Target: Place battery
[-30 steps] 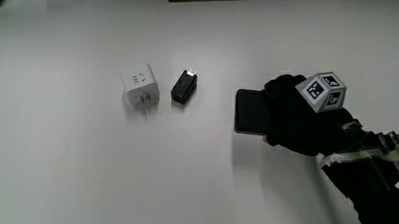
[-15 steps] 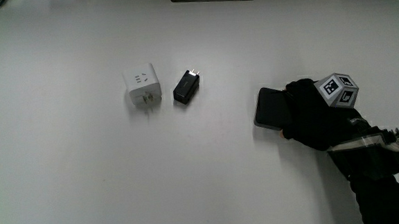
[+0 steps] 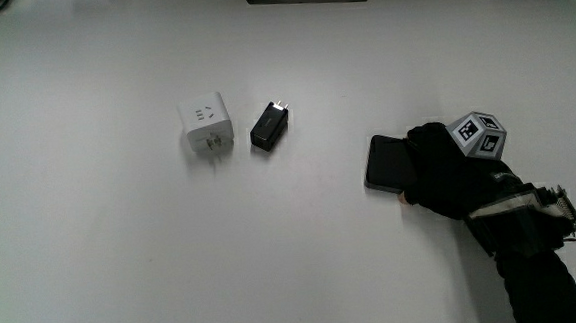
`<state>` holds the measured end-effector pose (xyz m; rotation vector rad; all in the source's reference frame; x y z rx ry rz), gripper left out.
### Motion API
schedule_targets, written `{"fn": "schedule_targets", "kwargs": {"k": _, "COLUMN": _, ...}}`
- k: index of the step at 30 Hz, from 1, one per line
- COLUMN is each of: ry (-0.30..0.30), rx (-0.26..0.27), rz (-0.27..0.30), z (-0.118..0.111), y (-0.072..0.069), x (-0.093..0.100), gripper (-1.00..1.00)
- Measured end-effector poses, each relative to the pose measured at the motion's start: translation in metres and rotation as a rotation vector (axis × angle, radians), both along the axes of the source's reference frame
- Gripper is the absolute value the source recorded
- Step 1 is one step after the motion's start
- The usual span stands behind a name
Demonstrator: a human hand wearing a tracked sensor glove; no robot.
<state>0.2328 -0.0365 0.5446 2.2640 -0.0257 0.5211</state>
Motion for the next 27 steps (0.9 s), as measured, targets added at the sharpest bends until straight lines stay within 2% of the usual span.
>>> {"fn": "schedule_targets", "kwargs": {"k": 2, "ry": 0.012, "rx": -0.017, "rz": -0.003, "z": 0.007, "y": 0.0, "x": 0.002, "gripper": -0.32}}
{"fn": "schedule_targets", "kwargs": {"k": 7, "ry": 0.014, "rx": -0.025, "rz": -0.004, "z": 0.007, "y": 0.001, "x": 0.002, "gripper": -0.55}}
{"fn": "schedule_targets", "kwargs": {"k": 8, "ry": 0.036, "rx": -0.032, "rz": -0.006, "z": 0.009, "y": 0.001, "x": 0.003, "gripper": -0.59}}
{"fn": "schedule_targets", "kwargs": {"k": 11, "ry": 0.021, "rx": -0.061, "rz": -0.016, "z": 0.01, "y": 0.003, "x": 0.003, "gripper": -0.73}}
{"fn": "schedule_targets", "kwargs": {"k": 12, "ry": 0.018, "rx": -0.09, "rz": -0.008, "z": 0.011, "y": 0.003, "x": 0.006, "gripper": -0.77}}
{"fn": "schedule_targets", "kwargs": {"k": 16, "ry": -0.069, "rx": -0.036, "rz": 0.01, "z": -0.017, "y": 0.003, "x": 0.001, "gripper": -0.95}}
{"fn": "schedule_targets", "kwargs": {"k": 17, "ry": -0.084, "rx": -0.034, "rz": -0.007, "z": -0.024, "y": 0.004, "x": -0.004, "gripper": -1.0}}
{"fn": "schedule_targets", "kwargs": {"k": 18, "ry": -0.102, "rx": -0.01, "rz": -0.031, "z": -0.038, "y": 0.006, "x": -0.013, "gripper": -1.0}}
{"fn": "schedule_targets", "kwargs": {"k": 19, "ry": -0.085, "rx": 0.008, "rz": -0.074, "z": -0.039, "y": 0.009, "x": -0.019, "gripper": -1.0}}
{"fn": "schedule_targets", "kwargs": {"k": 20, "ry": -0.121, "rx": 0.029, "rz": -0.105, "z": -0.055, "y": 0.013, "x": -0.032, "gripper": -1.0}}
{"fn": "schedule_targets", "kwargs": {"k": 21, "ry": -0.129, "rx": 0.052, "rz": -0.132, "z": -0.067, "y": 0.017, "x": -0.044, "gripper": -1.0}}
{"fn": "schedule_targets", "kwargs": {"k": 22, "ry": -0.132, "rx": 0.054, "rz": -0.184, "z": -0.068, "y": 0.022, "x": -0.052, "gripper": -1.0}}
{"fn": "schedule_targets", "kwargs": {"k": 24, "ry": -0.178, "rx": 0.044, "rz": -0.229, "z": -0.089, "y": 0.032, "x": -0.073, "gripper": -1.0}}
{"fn": "schedule_targets", "kwargs": {"k": 27, "ry": -0.293, "rx": 0.047, "rz": -0.307, "z": -0.115, "y": 0.047, "x": -0.099, "gripper": -1.0}}
